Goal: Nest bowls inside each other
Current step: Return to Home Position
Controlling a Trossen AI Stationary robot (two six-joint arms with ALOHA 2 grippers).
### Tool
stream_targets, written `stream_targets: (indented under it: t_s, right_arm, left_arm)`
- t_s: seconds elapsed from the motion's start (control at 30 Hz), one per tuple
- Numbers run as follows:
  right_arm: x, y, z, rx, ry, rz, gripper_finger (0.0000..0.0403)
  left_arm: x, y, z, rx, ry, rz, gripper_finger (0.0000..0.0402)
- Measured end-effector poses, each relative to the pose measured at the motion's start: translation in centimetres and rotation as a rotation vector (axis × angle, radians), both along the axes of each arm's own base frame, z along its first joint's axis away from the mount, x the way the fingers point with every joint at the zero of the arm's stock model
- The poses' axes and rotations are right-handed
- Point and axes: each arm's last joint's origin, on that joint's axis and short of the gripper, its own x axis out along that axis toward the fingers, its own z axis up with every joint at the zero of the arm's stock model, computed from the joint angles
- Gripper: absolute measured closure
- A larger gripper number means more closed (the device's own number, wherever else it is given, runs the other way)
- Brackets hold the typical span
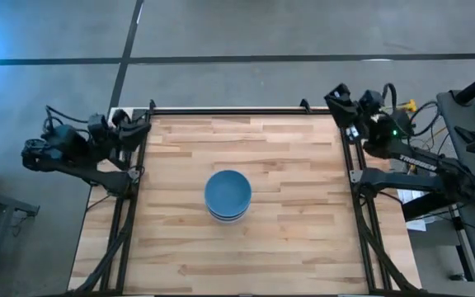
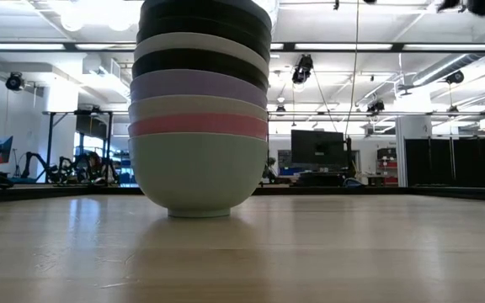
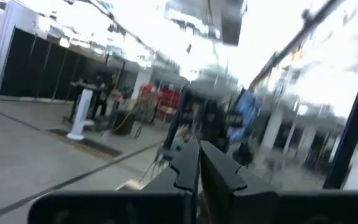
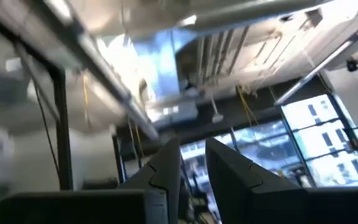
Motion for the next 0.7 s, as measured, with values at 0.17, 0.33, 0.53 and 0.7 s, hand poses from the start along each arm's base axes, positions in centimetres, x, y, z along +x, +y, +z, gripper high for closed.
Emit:
stream_targets:
  t_s: [0.17,0.33,0.53,0.7]
  right_arm:
    - [-1.2,1.2,-4.1,0.122,-0.176,0.113,0.033]
    - [-2.4,3.1,-8.7,0.244,-0.267,0.096,0.033]
    - [-4.7,4.8,-13.7,0.361,-0.259,0.023,0.033]
    - [-6.0,4.5,-14.4,0.384,-0.192,-0.143,0.033]
  left_arm:
    - [0.4,-0.1,-4.1,-0.11,-0.17,-0.033,0.0402]
    - [1.2,-0.3,-8.8,-0.214,-0.15,-0.08,0.0402]
    - [0.2,0.0,-10.9,-0.26,-0.173,-0.064,0.0402]
    - [-2.5,0.6,-10.1,-0.218,-0.258,-0.032,0.0402]
